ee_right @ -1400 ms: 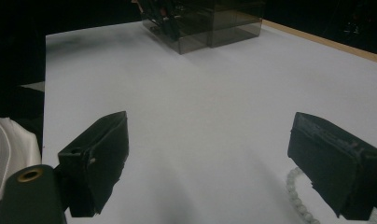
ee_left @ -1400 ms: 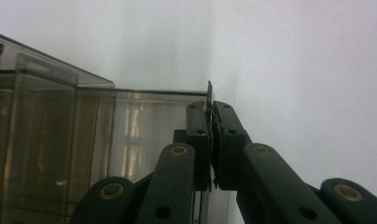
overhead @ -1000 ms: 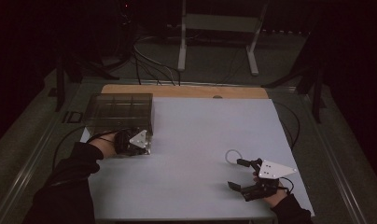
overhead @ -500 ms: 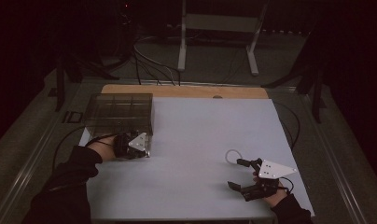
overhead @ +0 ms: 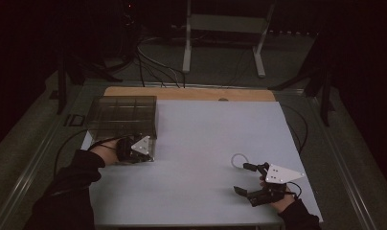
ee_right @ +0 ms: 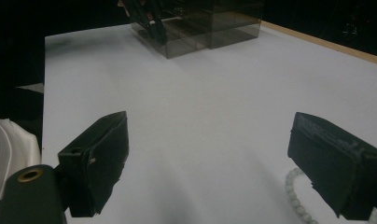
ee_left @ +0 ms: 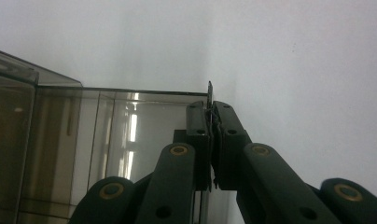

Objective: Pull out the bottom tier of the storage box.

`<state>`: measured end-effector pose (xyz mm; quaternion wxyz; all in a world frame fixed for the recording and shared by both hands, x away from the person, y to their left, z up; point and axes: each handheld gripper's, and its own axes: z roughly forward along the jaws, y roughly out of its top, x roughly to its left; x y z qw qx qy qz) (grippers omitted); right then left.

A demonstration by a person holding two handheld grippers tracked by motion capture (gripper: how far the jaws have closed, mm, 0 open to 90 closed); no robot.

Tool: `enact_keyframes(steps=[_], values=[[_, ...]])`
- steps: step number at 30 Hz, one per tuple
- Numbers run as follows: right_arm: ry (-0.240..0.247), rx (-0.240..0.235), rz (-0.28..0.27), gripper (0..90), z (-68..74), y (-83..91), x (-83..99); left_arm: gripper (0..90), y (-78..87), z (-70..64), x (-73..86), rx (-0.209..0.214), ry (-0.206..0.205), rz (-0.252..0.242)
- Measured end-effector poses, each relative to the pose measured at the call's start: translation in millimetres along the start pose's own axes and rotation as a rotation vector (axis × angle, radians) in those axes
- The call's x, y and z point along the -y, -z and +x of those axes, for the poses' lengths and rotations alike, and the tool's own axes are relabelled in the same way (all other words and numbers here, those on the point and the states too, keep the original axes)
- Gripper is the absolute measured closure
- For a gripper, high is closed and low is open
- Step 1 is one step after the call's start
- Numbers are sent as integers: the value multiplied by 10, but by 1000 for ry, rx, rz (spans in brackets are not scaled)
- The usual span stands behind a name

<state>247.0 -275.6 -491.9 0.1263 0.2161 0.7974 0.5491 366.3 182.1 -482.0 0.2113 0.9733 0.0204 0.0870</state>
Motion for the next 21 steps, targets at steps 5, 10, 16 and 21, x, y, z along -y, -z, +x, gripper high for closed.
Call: enact_keyframes(steps=[5, 10, 16, 21], values=[[2, 0, 0, 126, 2, -1, -1, 875, -12, 24, -2, -15, 8, -10], [0, 2, -4, 126, -1, 4, -2, 874, -17, 38, 9, -6, 14, -18], [1, 0, -1, 126, 3, -1, -1, 839, -22, 39, 17, -8, 24, -21], [-1, 1, -3, 126, -2, 3, -1, 649, 13, 41, 16, -22, 64, -43]])
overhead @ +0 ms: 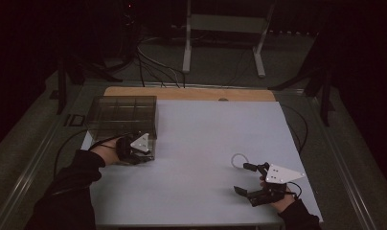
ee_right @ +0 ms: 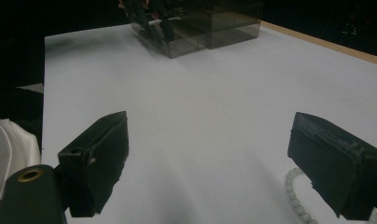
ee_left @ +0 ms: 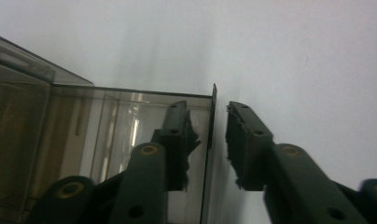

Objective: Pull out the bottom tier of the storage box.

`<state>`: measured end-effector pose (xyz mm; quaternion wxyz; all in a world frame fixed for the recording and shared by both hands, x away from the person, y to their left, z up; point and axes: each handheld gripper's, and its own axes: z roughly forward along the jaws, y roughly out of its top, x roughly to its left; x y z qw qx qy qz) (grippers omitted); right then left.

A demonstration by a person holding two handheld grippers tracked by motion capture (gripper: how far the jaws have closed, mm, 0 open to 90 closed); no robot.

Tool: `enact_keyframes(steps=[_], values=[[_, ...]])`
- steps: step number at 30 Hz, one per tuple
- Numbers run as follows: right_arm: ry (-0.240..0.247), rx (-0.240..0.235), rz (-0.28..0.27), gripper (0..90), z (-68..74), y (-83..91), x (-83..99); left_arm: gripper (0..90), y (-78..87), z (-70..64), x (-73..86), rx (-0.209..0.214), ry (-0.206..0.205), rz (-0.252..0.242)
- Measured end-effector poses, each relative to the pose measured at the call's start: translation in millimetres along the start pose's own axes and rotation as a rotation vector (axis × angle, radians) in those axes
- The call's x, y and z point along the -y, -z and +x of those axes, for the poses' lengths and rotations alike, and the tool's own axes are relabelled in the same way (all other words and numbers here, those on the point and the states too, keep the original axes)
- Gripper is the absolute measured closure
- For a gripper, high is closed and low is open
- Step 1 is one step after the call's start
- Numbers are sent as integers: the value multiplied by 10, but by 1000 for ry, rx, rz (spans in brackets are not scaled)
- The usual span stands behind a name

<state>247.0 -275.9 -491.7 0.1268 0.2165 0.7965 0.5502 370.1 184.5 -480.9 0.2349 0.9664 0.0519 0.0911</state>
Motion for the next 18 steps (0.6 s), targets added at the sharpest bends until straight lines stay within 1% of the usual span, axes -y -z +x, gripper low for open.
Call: enact_keyframes(steps=[1, 2, 3, 5, 7, 8, 10, 12, 14, 15, 16, 17, 18], values=[[0, 0, 1, 126, 0, -1, 0, 632, 14, 6, -1, 5, 2, -3], [1, -1, 3, 126, 2, -2, 0, 628, 25, 2, -1, 0, 6, -14], [2, -1, 3, 126, 4, -3, 0, 600, 39, 6, -4, -7, 11, -16], [2, -1, 1, 126, 4, -1, -1, 574, 69, 15, -9, -5, 22, -34], [-3, 0, 0, 126, -1, 0, 0, 551, 105, 25, -16, -13, 46, -50], [-2, 1, -1, 126, 0, 0, 0, 516, 119, 32, -19, -11, 53, -52], [2, 3, 1, 126, 1, -3, -1, 499, 154, 36, -23, -24, 75, -65], [2, 2, 1, 126, 2, -4, -1, 449, 197, 45, -27, -34, 101, -84], [1, 3, 0, 126, 1, -1, -1, 404, 239, 40, -32, -36, 128, -108], [-1, 3, -1, 126, 0, 0, -1, 375, 262, 40, -38, -45, 136, -108], [-1, 3, -1, 126, 0, 0, -1, 337, 262, 40, -38, -45, 136, -108], [-2, 3, -1, 126, -1, 0, 0, 337, 296, 34, -46, -57, 166, -122], [-3, 3, -1, 126, -2, 0, 0, 273, 322, 33, -53, -73, 195, -122]])
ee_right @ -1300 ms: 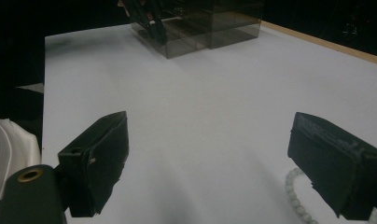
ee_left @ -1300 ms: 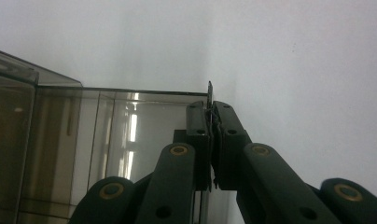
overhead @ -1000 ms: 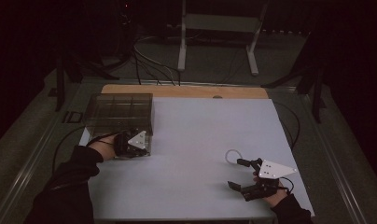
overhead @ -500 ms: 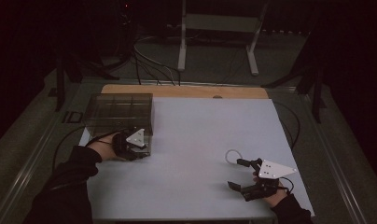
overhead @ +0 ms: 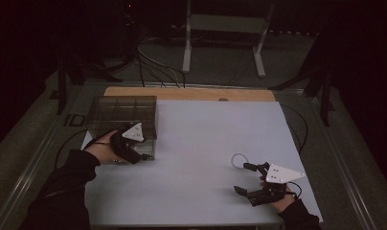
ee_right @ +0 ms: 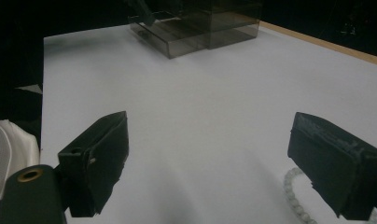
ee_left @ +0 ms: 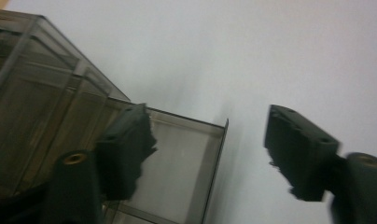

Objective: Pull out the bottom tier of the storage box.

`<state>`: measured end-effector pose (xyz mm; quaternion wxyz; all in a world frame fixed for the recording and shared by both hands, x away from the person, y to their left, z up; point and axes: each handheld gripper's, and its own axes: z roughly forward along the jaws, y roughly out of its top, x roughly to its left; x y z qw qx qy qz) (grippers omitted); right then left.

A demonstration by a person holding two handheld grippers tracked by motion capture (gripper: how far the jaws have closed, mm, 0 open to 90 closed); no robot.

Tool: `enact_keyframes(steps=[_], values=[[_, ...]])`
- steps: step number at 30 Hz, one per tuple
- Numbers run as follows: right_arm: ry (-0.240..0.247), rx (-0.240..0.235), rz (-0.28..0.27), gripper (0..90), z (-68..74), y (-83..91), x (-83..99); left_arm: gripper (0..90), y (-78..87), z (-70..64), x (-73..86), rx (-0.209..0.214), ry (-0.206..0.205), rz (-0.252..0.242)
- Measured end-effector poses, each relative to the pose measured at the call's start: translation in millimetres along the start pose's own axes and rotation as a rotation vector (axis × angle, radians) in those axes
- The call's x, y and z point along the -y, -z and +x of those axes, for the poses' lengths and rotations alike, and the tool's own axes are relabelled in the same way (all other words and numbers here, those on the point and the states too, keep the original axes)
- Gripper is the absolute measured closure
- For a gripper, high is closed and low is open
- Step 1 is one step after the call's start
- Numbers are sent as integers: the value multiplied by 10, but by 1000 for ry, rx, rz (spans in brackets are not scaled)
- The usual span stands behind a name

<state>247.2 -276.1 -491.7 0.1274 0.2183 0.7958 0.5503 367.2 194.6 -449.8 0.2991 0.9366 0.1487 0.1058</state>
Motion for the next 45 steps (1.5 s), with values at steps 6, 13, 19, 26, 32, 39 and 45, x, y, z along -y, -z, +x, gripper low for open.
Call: enact_keyframes(steps=[6, 13, 19, 26, 32, 39, 45], values=[[1, 3, 1, 126, 3, 2, 0, 109, 83, -28, -7, -16, 108, -51], [3, 4, 2, 126, 4, 2, -2, 4, 122, -141, 8, 25, 139, -91], [1, 3, 2, 126, 3, 0, 0, 1, 182, -219, 82, 24, 205, -125], [1, 3, 3, 126, 3, 0, -1, 1, 261, -340, 174, -1, 211, -172], [2, 2, 4, 126, 1, -4, 1, 1, 289, -465, 260, -11, 229, -193], [2, 1, 4, 126, 7, -8, -2, 1, 276, -649, 336, -22, 255, -225], [1, 2, 4, 126, 6, -7, -2, 1, 247, -791, 378, -9, 262, -241]])
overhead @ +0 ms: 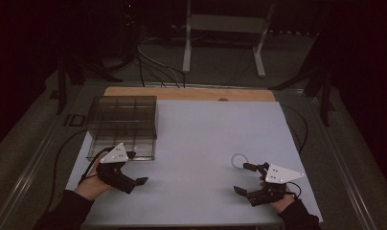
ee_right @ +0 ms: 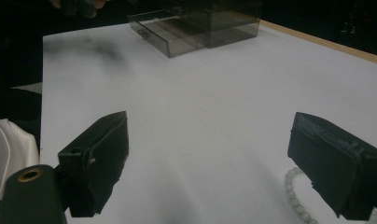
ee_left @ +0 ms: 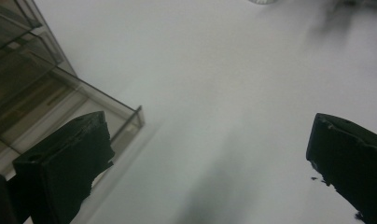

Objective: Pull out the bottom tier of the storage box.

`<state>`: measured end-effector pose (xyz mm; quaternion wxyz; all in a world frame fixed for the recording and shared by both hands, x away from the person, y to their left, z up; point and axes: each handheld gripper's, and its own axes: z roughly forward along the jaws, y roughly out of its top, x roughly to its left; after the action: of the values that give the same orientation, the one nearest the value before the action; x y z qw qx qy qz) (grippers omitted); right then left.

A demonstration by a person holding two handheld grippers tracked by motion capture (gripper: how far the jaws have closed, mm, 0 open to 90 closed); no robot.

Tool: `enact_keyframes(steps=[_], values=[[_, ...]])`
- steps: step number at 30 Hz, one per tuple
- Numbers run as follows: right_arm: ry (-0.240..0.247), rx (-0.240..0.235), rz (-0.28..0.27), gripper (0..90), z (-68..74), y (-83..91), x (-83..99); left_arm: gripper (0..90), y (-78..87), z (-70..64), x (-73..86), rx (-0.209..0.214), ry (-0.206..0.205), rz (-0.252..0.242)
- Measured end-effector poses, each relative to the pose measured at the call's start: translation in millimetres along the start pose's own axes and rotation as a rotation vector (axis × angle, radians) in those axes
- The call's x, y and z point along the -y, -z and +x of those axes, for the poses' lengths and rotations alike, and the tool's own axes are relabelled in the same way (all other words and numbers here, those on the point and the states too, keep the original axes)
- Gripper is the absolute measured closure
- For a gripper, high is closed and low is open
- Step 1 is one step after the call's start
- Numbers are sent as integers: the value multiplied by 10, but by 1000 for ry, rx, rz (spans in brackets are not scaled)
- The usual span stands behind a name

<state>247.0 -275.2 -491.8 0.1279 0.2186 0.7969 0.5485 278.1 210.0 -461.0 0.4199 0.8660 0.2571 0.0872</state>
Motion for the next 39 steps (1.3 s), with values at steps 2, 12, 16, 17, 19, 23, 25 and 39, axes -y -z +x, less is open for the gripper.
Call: enact_keyframes(steps=[2, 12, 16, 17, 19, 23, 25, 39], values=[[0, 1, 1, 126, 2, 0, 1, 2, -8, -46, 25, -4, -10, 5], [0, 0, 2, 126, 5, -1, 0, 2, -73, -259, 176, -25, -19, 21], [-1, 0, 1, 126, 3, -1, 0, 2, -82, -331, 251, -35, -19, 27], [0, 0, 3, 126, 6, -1, 0, 2, -79, -348, 267, -41, -25, 31], [-1, -1, 5, 126, 7, -2, 3, 2, -72, -383, 297, -47, -30, 38], [0, -1, 5, 126, 7, -1, 2, 2, -55, -432, 358, -63, -34, 43], [1, -1, 6, 126, 8, 0, 2, 2, -42, -443, 382, -62, -35, 41], [3, -14, 12, 126, 4, -21, 7, 2, -42, -428, 439, -54, -8, 2]])
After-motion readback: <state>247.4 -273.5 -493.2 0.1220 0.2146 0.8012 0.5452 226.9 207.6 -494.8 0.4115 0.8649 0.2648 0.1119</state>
